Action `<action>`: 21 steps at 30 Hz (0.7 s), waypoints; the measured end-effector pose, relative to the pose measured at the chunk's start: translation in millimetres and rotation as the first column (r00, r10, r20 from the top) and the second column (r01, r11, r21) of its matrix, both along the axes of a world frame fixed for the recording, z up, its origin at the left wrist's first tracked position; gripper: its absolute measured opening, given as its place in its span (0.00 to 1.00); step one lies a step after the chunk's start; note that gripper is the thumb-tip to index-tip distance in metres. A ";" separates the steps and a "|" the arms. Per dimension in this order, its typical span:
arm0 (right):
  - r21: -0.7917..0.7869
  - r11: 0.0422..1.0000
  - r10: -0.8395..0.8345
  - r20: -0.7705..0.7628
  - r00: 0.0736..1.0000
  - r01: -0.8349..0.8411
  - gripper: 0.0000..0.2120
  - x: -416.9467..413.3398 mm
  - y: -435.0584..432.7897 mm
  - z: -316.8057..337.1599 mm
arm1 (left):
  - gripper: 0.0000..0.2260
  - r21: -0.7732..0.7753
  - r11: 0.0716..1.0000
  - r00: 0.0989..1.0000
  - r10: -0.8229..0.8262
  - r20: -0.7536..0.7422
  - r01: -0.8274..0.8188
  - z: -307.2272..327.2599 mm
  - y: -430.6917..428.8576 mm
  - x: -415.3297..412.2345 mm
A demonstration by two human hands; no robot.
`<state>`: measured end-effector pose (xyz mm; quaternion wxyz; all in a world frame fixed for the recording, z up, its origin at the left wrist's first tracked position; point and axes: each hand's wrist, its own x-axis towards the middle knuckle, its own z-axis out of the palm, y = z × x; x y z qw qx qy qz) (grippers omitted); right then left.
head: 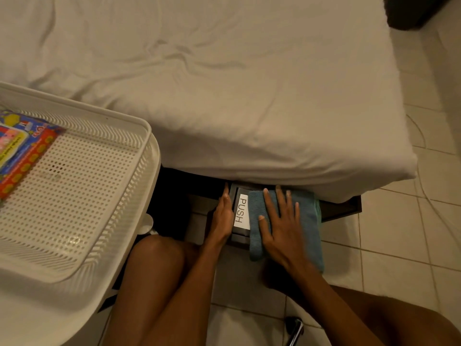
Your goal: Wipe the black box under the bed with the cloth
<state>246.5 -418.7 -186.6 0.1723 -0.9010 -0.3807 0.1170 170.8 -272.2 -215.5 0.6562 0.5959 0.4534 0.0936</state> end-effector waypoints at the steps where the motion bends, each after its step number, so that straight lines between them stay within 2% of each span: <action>1: -0.005 1.000 0.006 0.003 1.000 -0.006 0.31 -0.6 0.7 0.6 | 0.20 -0.016 1.000 1.000 0.010 0.011 -0.010 -1.7 0.1 0.4; 4: -0.009 1.000 0.007 0.003 1.000 -0.007 0.32 0.0 0.2 1.1 | 0.19 -0.070 0.997 0.999 0.022 0.039 -0.019 -2.5 1.1 0.5; 7: -0.017 1.000 0.008 -0.010 1.000 -0.008 0.33 -1.4 2.9 2.2 | 0.25 -0.145 0.989 0.997 0.021 0.074 -0.010 -24.8 2.0 0.0; 11: -0.039 0.999 0.014 -0.003 1.000 -0.014 0.33 -5.2 8.0 3.6 | 0.33 -0.153 0.988 0.994 0.025 0.107 -0.009 -14.4 1.2 0.5; 14: -0.076 0.997 0.027 0.022 0.999 -0.026 0.34 -9.5 11.8 3.8 | 0.33 -0.152 0.988 0.994 0.009 0.106 0.007 -16.1 0.3 0.5; 17: -0.161 0.984 0.090 0.093 0.992 -0.074 0.35 -15.9 18.6 3.6 | 0.37 -0.307 0.952 0.992 0.047 0.117 -0.009 -5.1 3.3 -1.0; 21: -0.201 0.977 0.100 0.138 0.985 -0.071 0.33 -17.4 30.3 3.2 | 0.25 -0.388 0.922 0.982 0.091 0.168 -0.019 18.8 2.6 -0.1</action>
